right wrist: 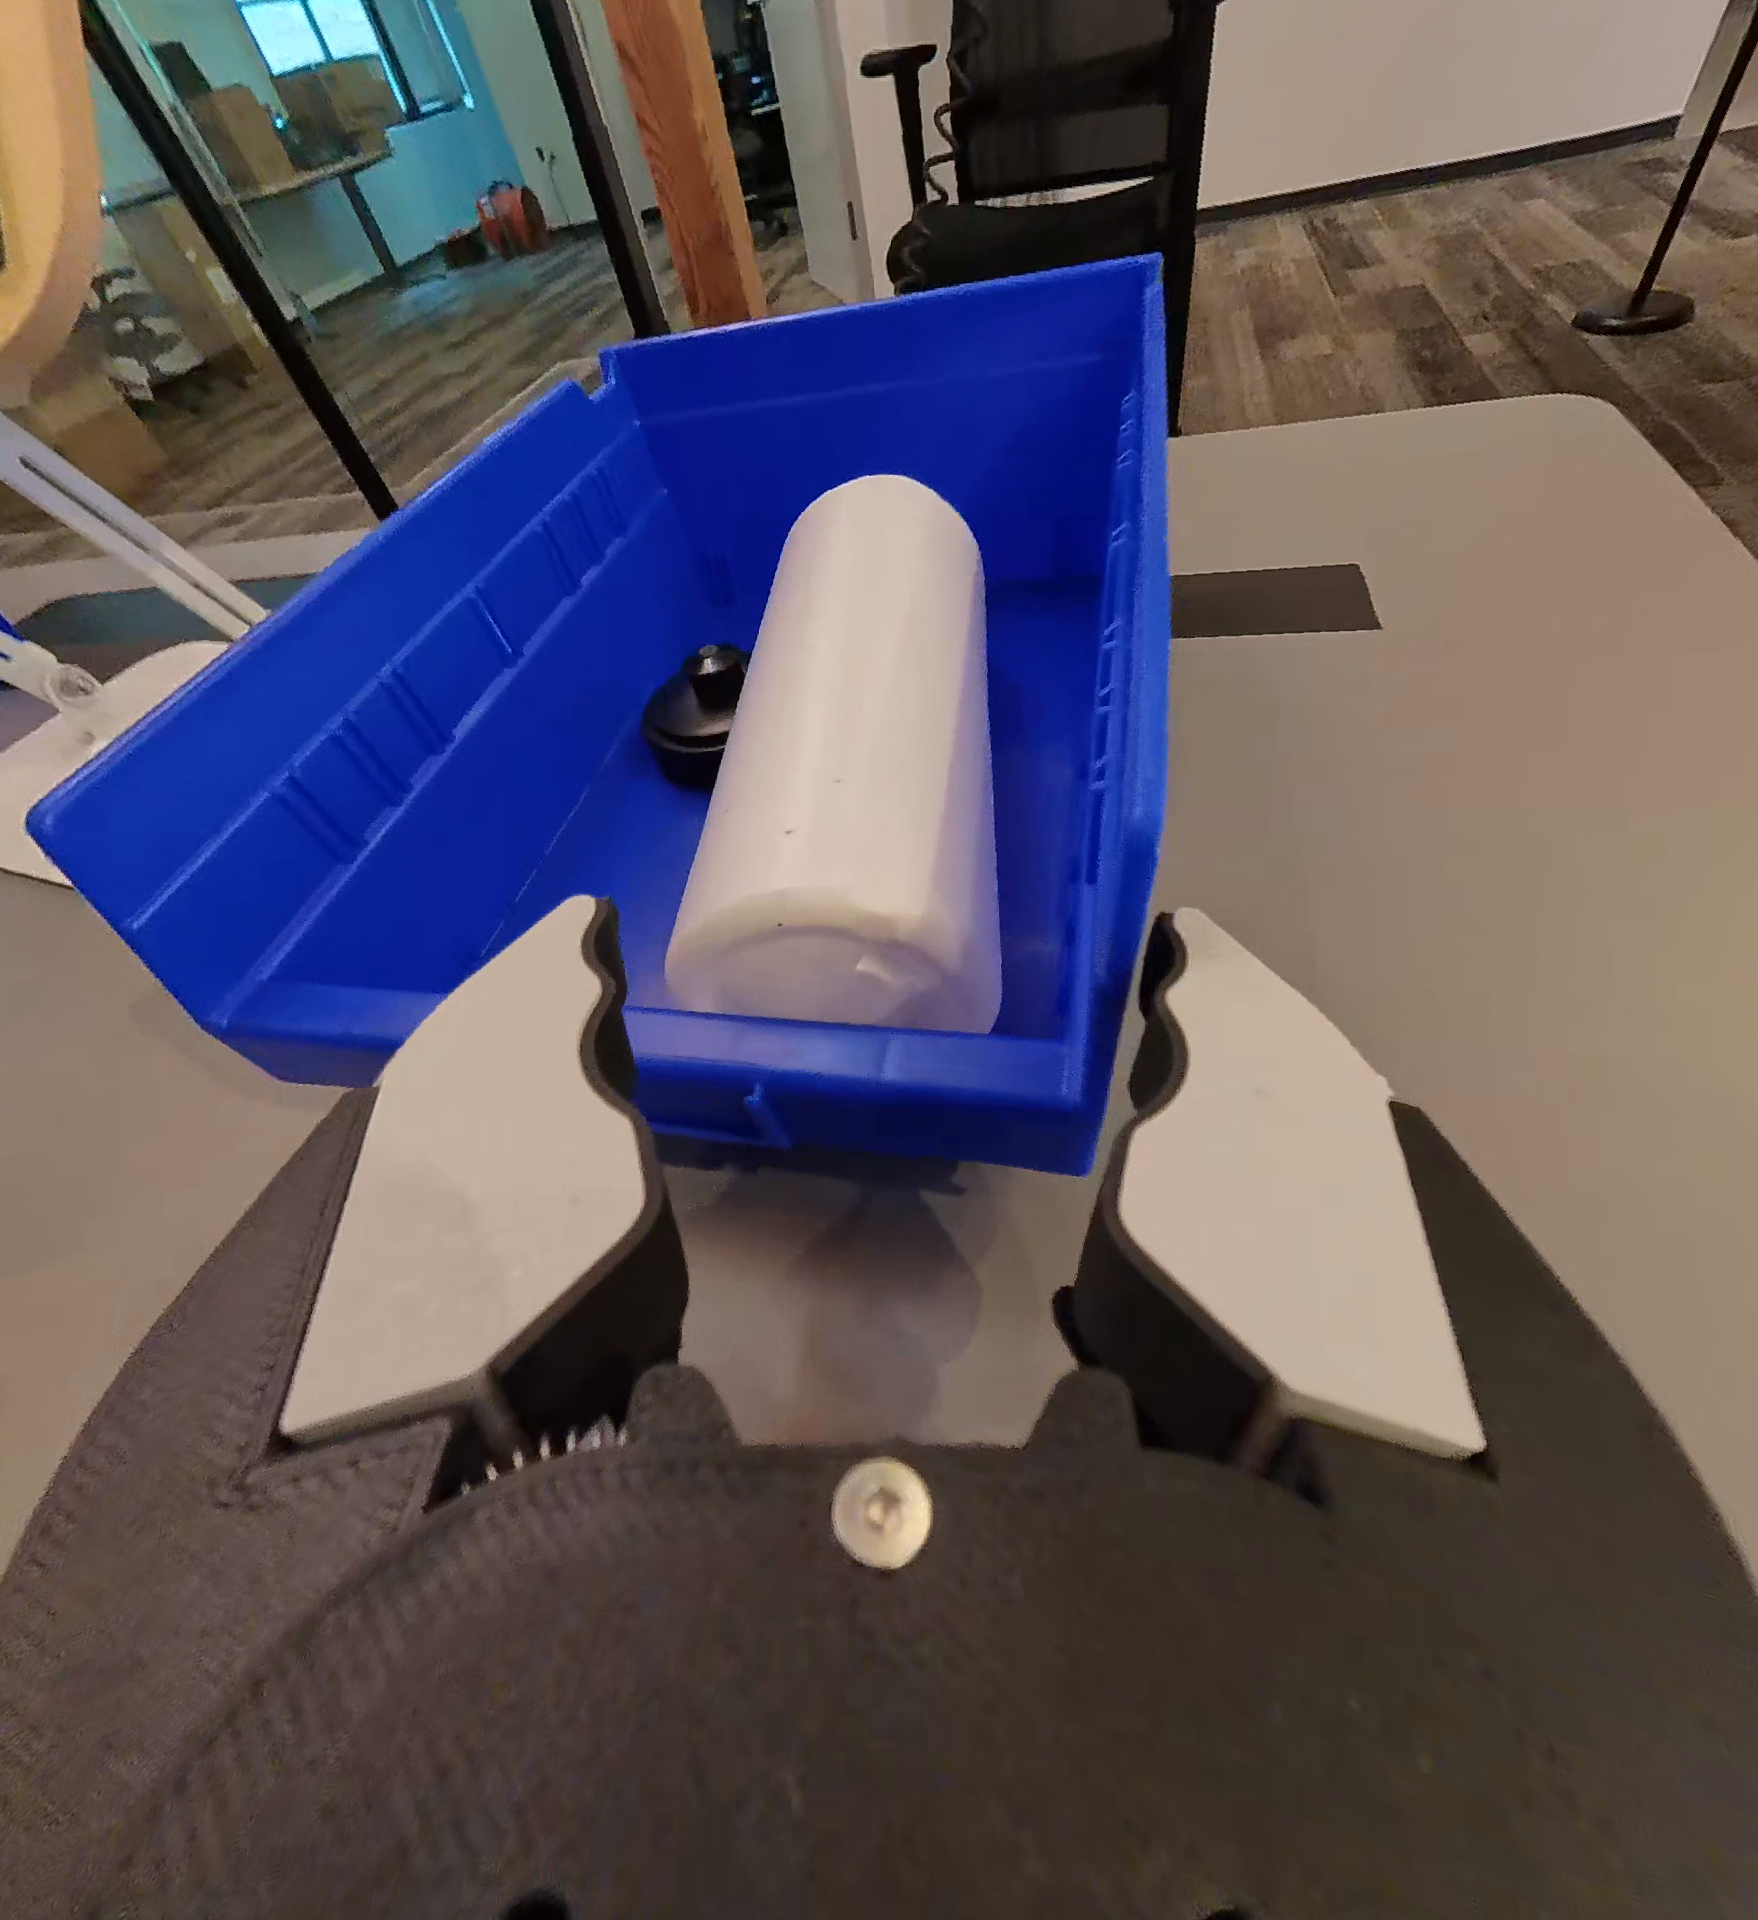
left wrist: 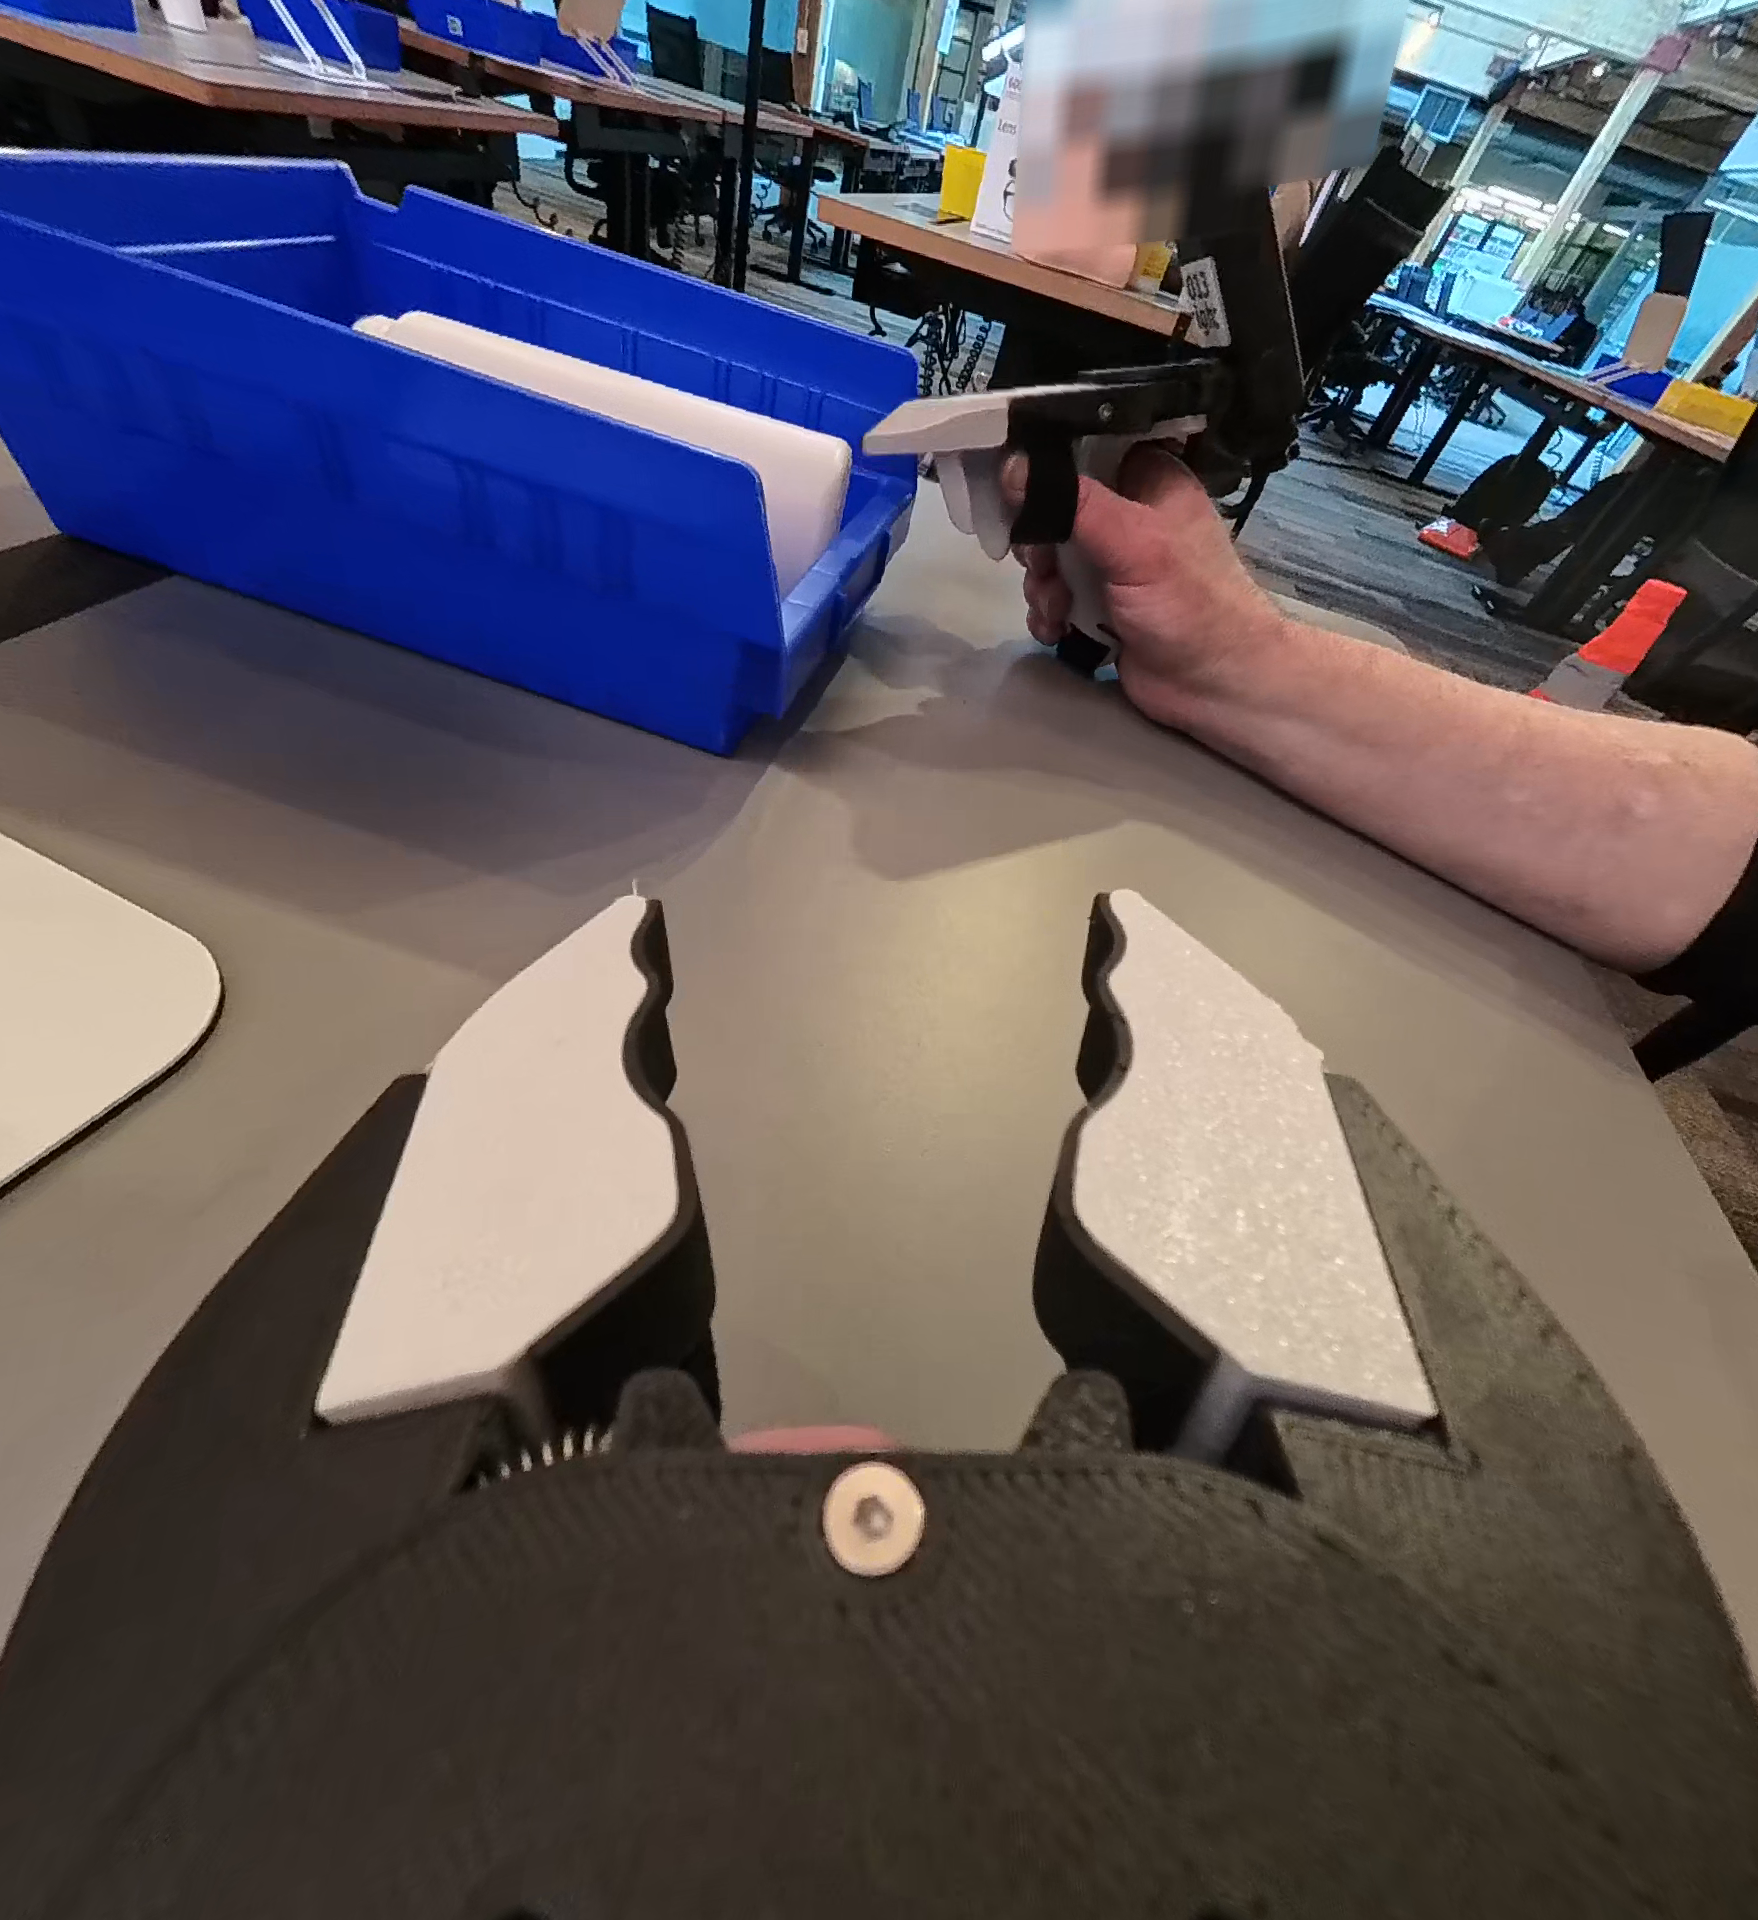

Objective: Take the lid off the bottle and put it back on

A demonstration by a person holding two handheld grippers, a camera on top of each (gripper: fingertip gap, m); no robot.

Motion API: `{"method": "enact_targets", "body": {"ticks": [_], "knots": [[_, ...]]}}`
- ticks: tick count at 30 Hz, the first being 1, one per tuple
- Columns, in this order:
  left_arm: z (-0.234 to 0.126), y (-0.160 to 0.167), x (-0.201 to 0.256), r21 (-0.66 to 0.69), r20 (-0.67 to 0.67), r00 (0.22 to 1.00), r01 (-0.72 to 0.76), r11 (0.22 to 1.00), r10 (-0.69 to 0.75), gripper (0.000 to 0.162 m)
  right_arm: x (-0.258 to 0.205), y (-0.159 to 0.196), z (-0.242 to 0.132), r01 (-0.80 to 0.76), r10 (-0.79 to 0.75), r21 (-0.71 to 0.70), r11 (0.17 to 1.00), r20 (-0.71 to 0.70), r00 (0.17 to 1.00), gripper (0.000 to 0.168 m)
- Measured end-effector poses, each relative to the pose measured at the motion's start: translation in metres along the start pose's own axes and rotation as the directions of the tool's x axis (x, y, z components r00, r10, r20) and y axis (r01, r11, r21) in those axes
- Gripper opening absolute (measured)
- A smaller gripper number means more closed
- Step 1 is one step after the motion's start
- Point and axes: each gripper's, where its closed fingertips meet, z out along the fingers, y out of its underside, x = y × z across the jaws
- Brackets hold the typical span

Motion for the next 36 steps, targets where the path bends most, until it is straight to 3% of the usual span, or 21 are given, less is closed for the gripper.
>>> {"method": "enact_targets", "body": {"ticks": [4,7,10,12,15,18,21,24,27,30,34,36], "knots": [[-0.004,-0.002,-0.001,0.02,0.038,0.999,-0.032,0.999,0.032,0.075,0.005,-0.002,-0.002,-0.085,0.085,0.015,0.996,0.035,0.996,0.09],[-0.016,-0.003,-0.007,0.019,0.104,0.992,-0.072,0.997,0.07,0.075,0.01,-0.007,-0.004,-0.199,0.193,0.036,0.979,0.124,0.973,0.066],[-0.045,-0.016,-0.026,0.03,0.261,0.956,-0.149,0.988,0.136,0.077,0.012,-0.009,-0.002,-0.235,0.226,0.03,0.972,0.179,0.958,0.057],[-0.082,-0.028,-0.053,0.04,0.44,0.89,-0.154,0.987,0.121,0.077,0.013,-0.007,0.004,-0.203,0.2,0.003,0.979,0.166,0.966,0.057],[-0.169,-0.041,-0.096,0.076,0.739,0.672,-0.141,0.987,0.04,0.076,0.017,-0.007,0.009,-0.19,0.19,-0.019,0.982,0.159,0.969,0.045],[-0.265,-0.044,-0.119,0.038,0.913,0.407,-0.154,0.987,0.029,0.078,0.022,-0.006,0.014,-0.162,0.165,-0.033,0.986,0.132,0.978,0.03],[-0.36,-0.037,-0.133,-0.063,0.989,0.128,-0.125,0.99,0.079,0.08,0.022,-0.004,0.018,-0.11,0.116,-0.055,0.992,0.111,0.987,0.019],[-0.432,-0.009,-0.149,-0.047,0.999,-0.014,0.007,0.999,0.047,0.087,0.022,-0.003,0.019,-0.084,0.089,-0.057,0.995,0.095,0.991,0.017],[-0.467,0.024,-0.166,0.059,0.998,-0.028,0.119,0.991,-0.056,0.088,0.022,-0.003,0.019,-0.088,0.094,-0.06,0.994,0.097,0.991,0.017],[-0.465,0.057,-0.186,0.121,0.988,0.063,0.236,0.964,-0.14,0.084,0.023,-0.003,0.02,-0.086,0.091,-0.063,0.994,0.092,0.992,0.016],[-0.445,0.076,-0.203,0.212,0.938,0.203,0.301,0.93,-0.28,0.046,0.023,-0.002,0.021,-0.081,0.088,-0.069,0.994,0.099,0.991,0.015],[-0.44,0.085,-0.208,0.218,0.925,0.23,0.33,0.918,-0.303,0.03,0.023,-0.002,0.021,-0.076,0.083,-0.071,0.995,0.101,0.991,0.015]]}}
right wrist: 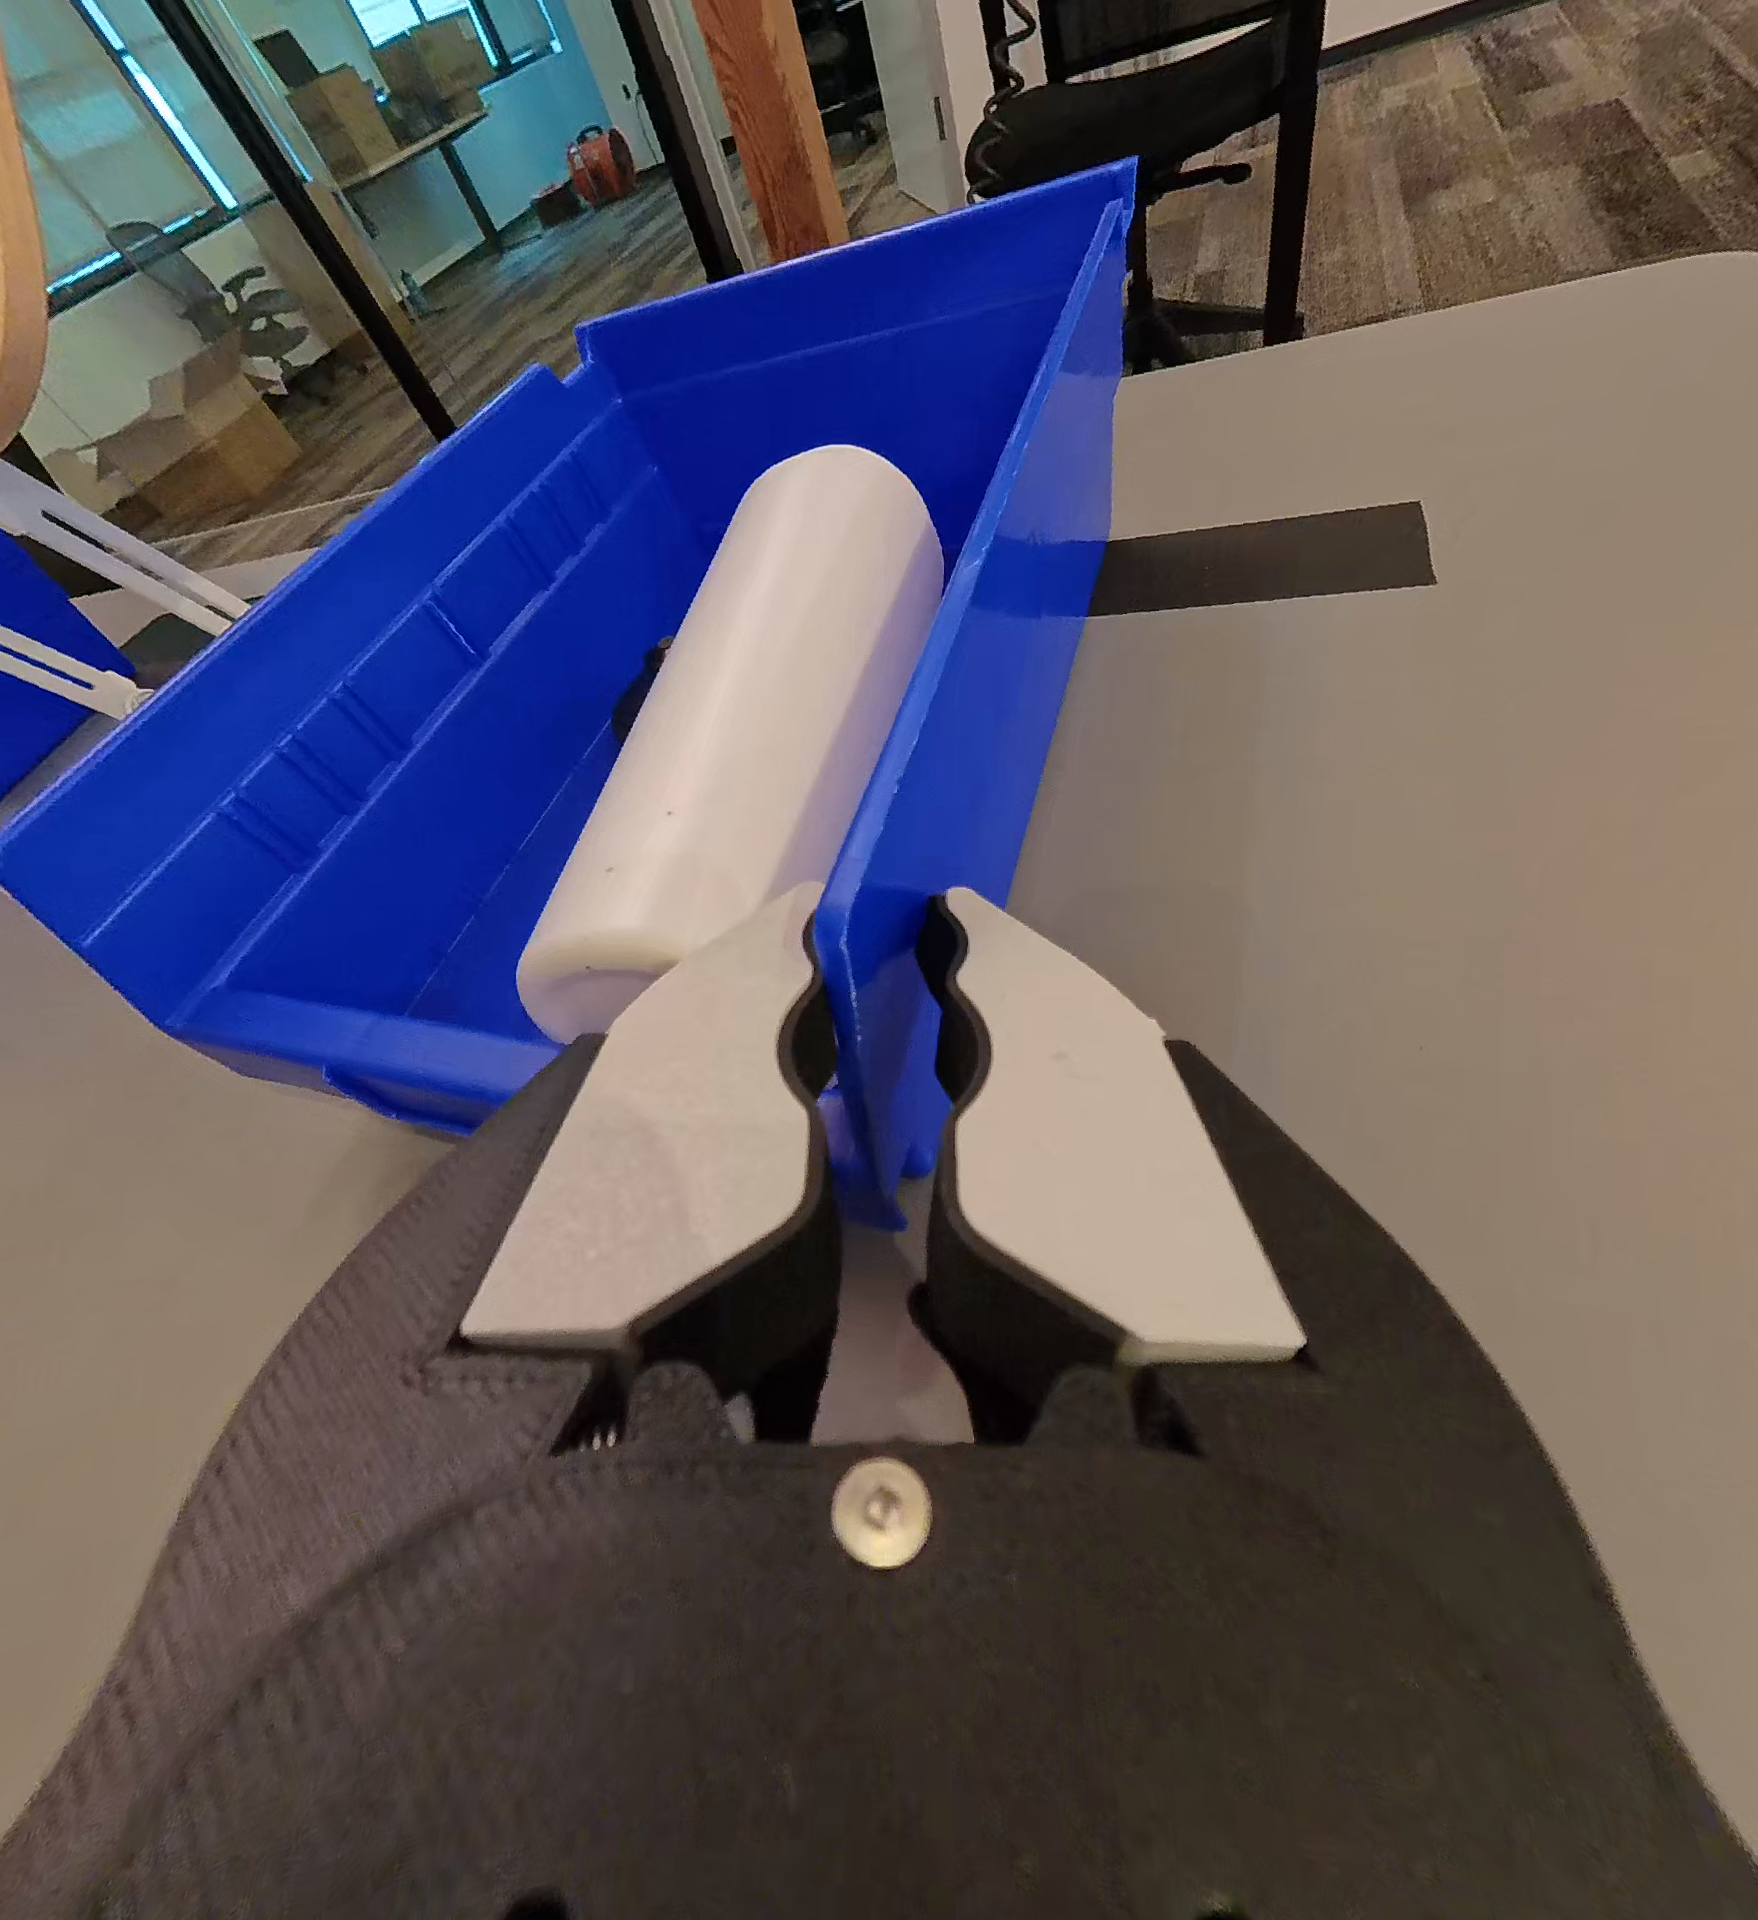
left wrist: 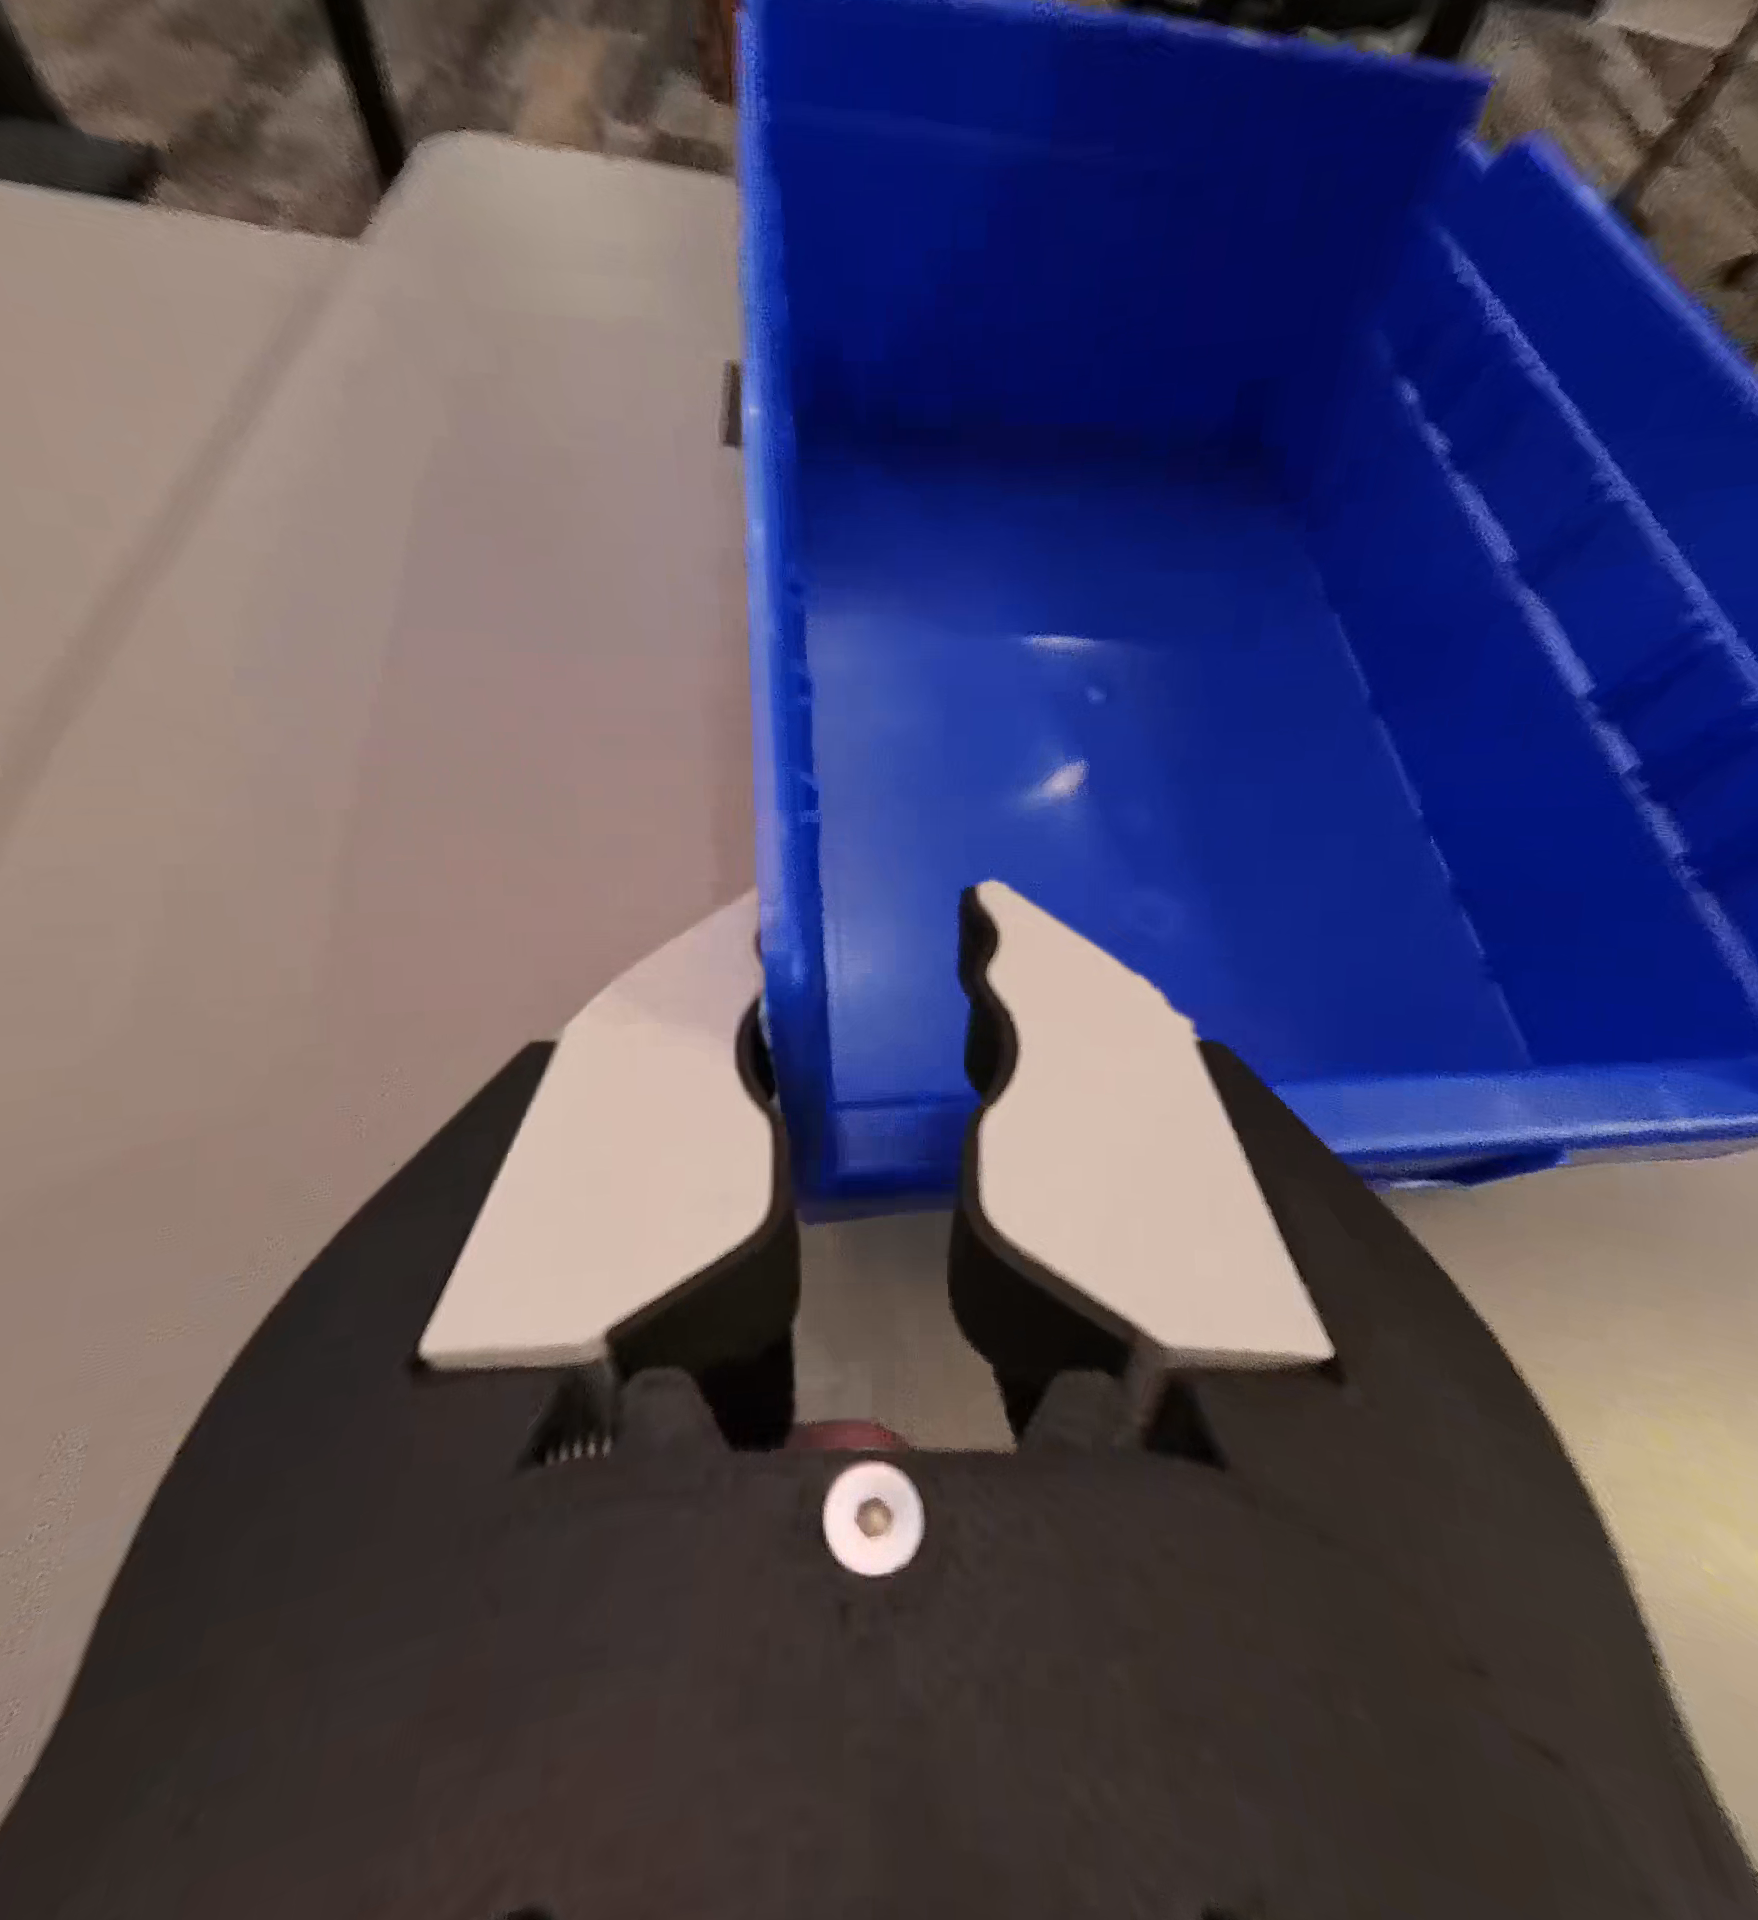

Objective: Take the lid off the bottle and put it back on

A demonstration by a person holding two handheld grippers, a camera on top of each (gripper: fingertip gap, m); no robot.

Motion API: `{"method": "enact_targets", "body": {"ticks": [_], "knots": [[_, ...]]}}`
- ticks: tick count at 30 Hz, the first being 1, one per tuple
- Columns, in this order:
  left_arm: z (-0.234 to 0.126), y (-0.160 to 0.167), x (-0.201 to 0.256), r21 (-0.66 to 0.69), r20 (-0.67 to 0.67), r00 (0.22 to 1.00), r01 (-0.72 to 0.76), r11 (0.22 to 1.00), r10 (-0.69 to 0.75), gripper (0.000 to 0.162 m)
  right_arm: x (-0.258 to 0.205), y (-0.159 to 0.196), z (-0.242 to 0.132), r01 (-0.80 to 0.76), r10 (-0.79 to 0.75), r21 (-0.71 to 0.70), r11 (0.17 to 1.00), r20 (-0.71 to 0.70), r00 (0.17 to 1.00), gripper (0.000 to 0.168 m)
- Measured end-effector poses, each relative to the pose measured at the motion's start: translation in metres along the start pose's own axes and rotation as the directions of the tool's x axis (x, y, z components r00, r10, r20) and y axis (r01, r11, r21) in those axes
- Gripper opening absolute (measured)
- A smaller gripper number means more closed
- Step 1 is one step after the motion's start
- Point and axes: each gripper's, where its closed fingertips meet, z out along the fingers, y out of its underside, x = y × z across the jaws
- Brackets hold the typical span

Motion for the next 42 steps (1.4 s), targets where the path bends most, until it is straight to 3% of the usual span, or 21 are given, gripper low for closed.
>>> {"method": "enact_targets", "body": {"ticks": [2,4,8,18,21,29,35,42], "knots": [[0.003,-0.002,-0.003,0.03,-0.023,0.999,0.036,0.999,-0.035,0.02,0.0,0.0,0.0,-0.006,0.006,-0.001,1.0,0.009,1.0,0.015],[0.003,0.0,-0.005,0.018,-0.03,0.999,-0.021,1.0,0.021,0.008,-0.001,0.0,0.0,-0.015,0.015,-0.004,1.0,0.022,1.0,0.016],[0.003,0.001,-0.006,-0.02,-0.051,0.987,-0.157,0.987,0.155,0.006,-0.001,0.001,-0.001,-0.002,0.003,-0.013,1.0,0.028,1.0,0.015],[-0.031,0.021,-0.01,-0.035,-0.331,0.913,-0.263,0.964,0.237,0.005,-0.011,0.011,-0.016,0.039,-0.034,-0.045,0.998,0.11,0.993,0.013],[-0.05,0.033,-0.011,0.001,-0.419,0.849,-0.355,0.935,0.323,0.006,-0.016,0.015,-0.024,0.059,-0.049,-0.058,0.997,0.158,0.986,0.012],[-0.11,0.073,-0.001,-0.068,-0.66,0.696,-0.432,0.9,0.284,0.005,-0.038,0.033,-0.051,0.158,-0.121,-0.096,0.983,0.31,0.943,0.007],[-0.147,0.101,0.038,-0.042,-0.766,0.571,-0.503,0.863,0.296,0.005,-0.064,0.048,-0.066,0.223,-0.144,-0.123,0.967,0.458,0.877,0.006],[-0.175,0.127,0.098,0.032,-0.859,0.398,-0.587,0.809,0.323,0.005,-0.083,0.057,-0.073,0.294,-0.192,-0.118,0.948,0.527,0.828,0.006]]}}
